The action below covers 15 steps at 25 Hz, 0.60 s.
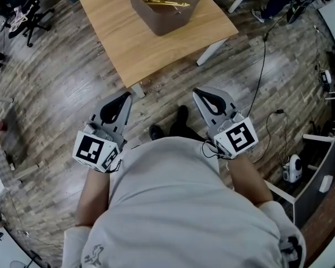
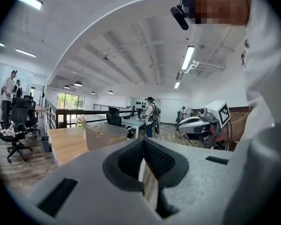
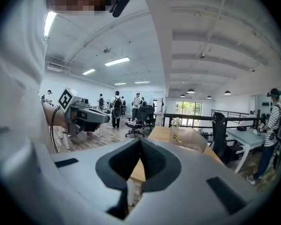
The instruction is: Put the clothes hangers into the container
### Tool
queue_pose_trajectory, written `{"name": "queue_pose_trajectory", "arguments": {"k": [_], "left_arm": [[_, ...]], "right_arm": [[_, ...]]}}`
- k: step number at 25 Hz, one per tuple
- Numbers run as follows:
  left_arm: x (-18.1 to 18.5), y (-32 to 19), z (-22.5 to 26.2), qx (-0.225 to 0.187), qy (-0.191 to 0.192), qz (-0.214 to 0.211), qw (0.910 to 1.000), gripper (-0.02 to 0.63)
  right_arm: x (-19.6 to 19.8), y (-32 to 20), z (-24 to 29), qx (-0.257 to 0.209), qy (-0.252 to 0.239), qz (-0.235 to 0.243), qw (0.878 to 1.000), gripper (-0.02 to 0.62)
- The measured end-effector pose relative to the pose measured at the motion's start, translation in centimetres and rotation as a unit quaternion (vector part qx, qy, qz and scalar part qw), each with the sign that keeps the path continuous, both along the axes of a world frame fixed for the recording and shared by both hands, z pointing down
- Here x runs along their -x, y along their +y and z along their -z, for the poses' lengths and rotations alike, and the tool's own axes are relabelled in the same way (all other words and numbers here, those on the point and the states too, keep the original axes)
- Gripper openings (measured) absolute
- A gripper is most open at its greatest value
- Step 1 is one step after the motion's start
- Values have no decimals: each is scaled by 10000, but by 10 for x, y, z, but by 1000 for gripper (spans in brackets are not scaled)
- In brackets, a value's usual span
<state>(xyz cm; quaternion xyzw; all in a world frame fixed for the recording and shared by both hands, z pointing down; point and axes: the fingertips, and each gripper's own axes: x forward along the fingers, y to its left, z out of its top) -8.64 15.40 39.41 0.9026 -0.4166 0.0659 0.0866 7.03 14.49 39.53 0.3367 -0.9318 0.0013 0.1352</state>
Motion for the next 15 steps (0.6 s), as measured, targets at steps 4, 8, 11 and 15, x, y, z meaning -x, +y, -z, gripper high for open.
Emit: {"name": "queue_pose_trajectory", "arguments": {"k": [4, 8, 11, 15], "left_arm": [[2, 2, 0, 0, -1, 3, 10000, 6], [2, 2, 2, -15, 9, -8, 10000, 6], [2, 1, 3, -20, -1, 15, 10000, 6], [1, 2, 3, -11, 14, 48, 10000, 6]], "right_arm": [[-4, 2, 0, 12, -16, -51, 10000, 5], [-5, 0, 1, 29, 12, -58, 10000, 5], [-6, -1, 0, 36, 26, -39, 10000, 5], [-8, 0, -2, 44, 30, -40, 10000, 6]]}}
